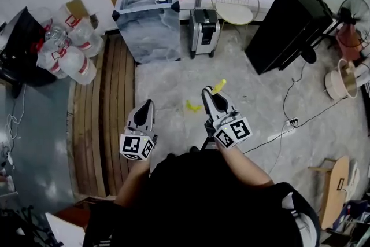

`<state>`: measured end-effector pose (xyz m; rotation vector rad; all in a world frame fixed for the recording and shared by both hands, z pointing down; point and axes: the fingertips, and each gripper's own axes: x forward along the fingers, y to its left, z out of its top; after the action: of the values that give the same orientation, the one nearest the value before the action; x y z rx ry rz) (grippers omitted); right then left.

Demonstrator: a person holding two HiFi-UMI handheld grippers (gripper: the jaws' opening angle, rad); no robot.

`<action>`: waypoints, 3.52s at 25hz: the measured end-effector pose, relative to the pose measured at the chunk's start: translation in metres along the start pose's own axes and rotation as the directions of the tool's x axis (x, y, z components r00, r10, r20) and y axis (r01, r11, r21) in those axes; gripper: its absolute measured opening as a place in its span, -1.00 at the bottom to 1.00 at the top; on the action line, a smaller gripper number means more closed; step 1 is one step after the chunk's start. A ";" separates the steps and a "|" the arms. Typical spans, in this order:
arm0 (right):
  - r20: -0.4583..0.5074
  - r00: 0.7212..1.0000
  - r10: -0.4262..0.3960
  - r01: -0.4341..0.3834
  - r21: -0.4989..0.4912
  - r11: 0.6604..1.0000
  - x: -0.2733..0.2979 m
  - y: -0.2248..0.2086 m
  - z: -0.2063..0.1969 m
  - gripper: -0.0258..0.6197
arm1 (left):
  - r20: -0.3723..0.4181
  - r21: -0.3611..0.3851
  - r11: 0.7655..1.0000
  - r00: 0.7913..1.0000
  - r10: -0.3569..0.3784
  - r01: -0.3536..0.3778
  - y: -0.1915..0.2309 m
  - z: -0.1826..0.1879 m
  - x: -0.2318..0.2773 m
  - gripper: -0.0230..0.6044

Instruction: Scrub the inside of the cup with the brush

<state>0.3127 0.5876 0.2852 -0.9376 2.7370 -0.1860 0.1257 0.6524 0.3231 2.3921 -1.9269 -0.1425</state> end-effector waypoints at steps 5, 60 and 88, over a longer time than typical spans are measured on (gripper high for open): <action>-0.016 1.000 -0.004 0.005 0.020 1.000 -0.007 -0.024 -0.003 -0.77 | -0.007 -0.011 1.000 1.000 -0.001 0.001 -0.008 -0.003 0.013 -0.88; -0.088 0.996 -0.018 0.024 0.060 0.998 0.410 -0.307 -0.059 -0.77 | -0.069 -0.103 0.994 0.997 -0.036 0.029 0.272 -0.029 0.438 -0.88; -0.063 0.991 0.121 -0.109 0.161 0.981 0.683 -0.510 -0.083 -0.77 | -0.476 0.346 0.908 0.878 -0.046 0.236 0.461 -0.060 0.703 -0.34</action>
<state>0.0678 -0.2312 0.3385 -0.7422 2.7830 -0.4153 -0.1666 -0.1330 0.4122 2.4867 -1.6679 0.8144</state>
